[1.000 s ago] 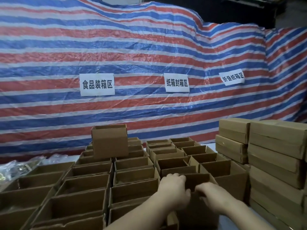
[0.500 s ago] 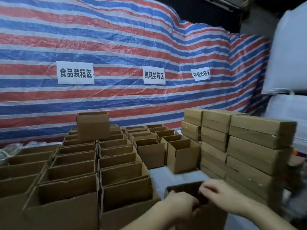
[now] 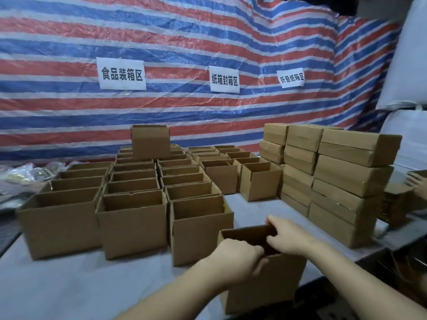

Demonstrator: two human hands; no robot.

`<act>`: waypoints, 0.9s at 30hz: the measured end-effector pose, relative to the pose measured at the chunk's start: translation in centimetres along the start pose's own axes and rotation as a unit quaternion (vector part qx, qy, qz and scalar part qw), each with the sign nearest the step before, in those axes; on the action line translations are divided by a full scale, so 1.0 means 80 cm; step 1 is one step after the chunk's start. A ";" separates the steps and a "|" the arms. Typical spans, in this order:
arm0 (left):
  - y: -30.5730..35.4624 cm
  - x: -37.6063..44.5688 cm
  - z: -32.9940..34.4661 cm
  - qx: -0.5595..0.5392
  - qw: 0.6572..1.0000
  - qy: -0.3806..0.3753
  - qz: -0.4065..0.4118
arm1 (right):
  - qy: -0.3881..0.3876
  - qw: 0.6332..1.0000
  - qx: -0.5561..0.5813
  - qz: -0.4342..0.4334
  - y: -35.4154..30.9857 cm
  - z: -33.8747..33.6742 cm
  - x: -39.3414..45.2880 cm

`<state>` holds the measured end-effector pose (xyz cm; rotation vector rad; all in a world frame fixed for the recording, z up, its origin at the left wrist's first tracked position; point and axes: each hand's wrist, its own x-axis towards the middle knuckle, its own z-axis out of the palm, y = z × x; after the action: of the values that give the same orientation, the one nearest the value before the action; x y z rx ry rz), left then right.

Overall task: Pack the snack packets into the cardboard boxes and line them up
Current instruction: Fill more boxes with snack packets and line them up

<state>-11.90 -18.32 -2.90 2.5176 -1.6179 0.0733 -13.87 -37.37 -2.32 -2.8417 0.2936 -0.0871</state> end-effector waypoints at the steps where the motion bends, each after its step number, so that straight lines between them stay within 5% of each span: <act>1: -0.003 -0.018 0.000 0.012 1.000 0.006 -0.002 | -0.004 1.000 0.004 -0.008 -0.014 0.007 -0.006; 17: -0.131 -0.306 -0.033 0.068 0.978 0.053 -0.188 | -0.037 0.989 -0.025 -0.140 -0.319 0.110 -0.007; 27: -0.175 -0.319 -0.037 0.085 0.976 0.072 -0.188 | -0.018 0.992 -0.025 -0.122 -0.356 0.123 0.014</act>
<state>-9.78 10.84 -4.42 2.8242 -1.1021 0.3545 -6.43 -8.20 -3.60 -2.9128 -0.0602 -0.0787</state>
